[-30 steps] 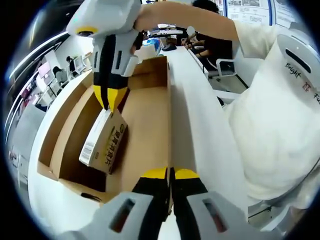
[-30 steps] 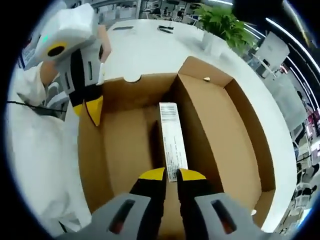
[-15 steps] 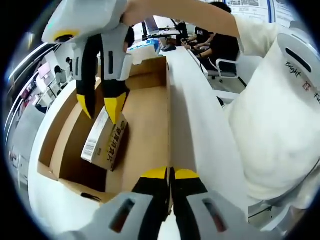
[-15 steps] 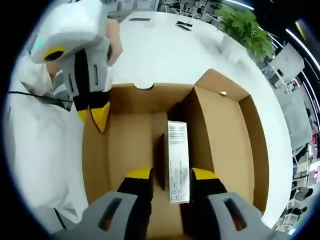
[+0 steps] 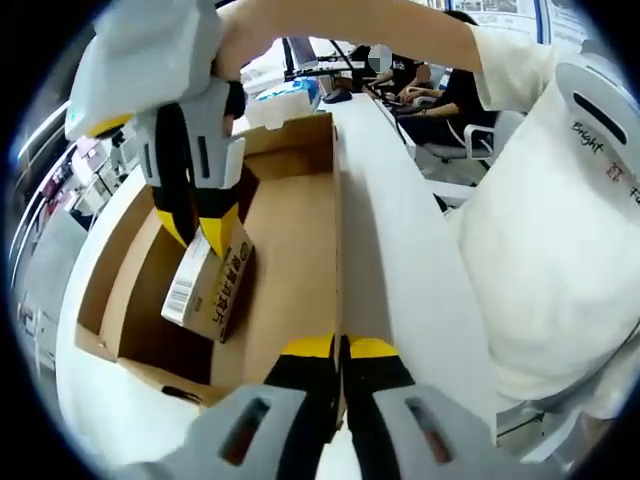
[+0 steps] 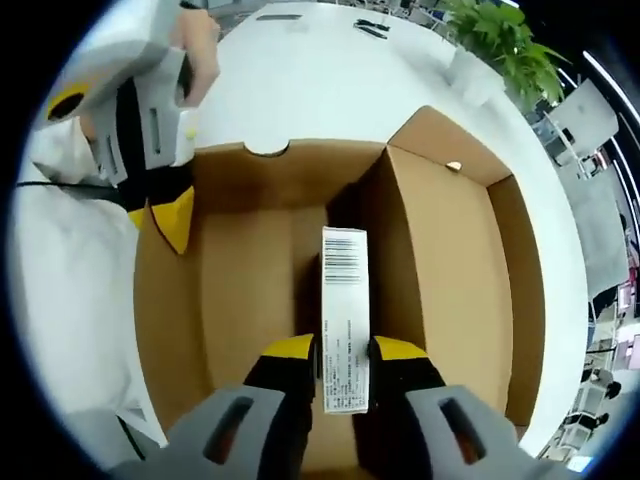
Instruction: Operate the shoe box by opening the lid, removing the specified soft item, and placing it in the target area until the item is outside and the box remains undamaged.
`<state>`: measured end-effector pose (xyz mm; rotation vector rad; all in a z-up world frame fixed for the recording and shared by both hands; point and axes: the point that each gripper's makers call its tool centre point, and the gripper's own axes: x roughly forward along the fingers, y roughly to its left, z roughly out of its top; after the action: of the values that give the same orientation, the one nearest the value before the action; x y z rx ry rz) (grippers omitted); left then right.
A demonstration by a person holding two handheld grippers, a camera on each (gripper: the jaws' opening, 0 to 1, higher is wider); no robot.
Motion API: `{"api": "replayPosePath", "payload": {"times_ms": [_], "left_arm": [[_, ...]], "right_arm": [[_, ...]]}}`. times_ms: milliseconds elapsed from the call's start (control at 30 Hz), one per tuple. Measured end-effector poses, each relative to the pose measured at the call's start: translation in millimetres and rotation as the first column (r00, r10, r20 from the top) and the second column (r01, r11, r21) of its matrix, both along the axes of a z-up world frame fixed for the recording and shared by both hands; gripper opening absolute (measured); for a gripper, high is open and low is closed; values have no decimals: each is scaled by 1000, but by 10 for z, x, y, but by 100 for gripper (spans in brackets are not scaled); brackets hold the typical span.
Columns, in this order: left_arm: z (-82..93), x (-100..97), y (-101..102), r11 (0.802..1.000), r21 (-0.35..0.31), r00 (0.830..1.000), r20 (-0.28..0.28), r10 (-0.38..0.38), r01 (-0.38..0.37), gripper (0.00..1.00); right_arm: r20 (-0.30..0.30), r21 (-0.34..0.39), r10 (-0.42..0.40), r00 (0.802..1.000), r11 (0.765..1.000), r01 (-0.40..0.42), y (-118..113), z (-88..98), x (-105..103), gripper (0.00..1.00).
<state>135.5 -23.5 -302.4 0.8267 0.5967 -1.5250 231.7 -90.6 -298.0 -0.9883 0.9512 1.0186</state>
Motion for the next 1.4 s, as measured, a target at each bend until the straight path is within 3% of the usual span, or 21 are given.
{"api": "replayPosePath", "payload": {"times_ms": [100,133,300,900,1033,1133,1200,1267,1400], "left_arm": [[-2,-6,-2,1000,3,1000,0,0,0,1],[-3,-7,-1,1000,5,1000,0,1,-1,1],[-2,-12,5,1000,-2,1000,4,-1,1,1],[8,9,-9,1000,-9,1000,4,-4,4,1],[6,5,-12,1000,-7,1000,11,-6,6,1],[8,6,-11,1000,-12,1000,13,-6,6,1],[8,3,-11,1000,-13,1000,15,-8,8,1],[4,-1,-11,1000,-9,1000,16,-12,12,1],[3,2,-10,1000,-9,1000,18,-10,11,1]], "right_arm": [[7,6,5,1000,1000,-5,40,44,50,21],[-12,21,-5,1000,1000,5,86,48,66,21],[-96,-40,-21,995,999,17,94,-52,28,19],[-141,-117,9,990,993,-25,211,-287,44,21],[-141,-96,17,990,995,-31,271,-217,71,22],[-153,-48,72,986,996,-80,346,-172,-39,21],[-219,-85,81,972,991,-101,258,-207,-206,21],[-236,-100,144,961,980,-171,208,-215,-273,21],[-231,-195,159,960,959,-205,20,-234,-300,21]]}}
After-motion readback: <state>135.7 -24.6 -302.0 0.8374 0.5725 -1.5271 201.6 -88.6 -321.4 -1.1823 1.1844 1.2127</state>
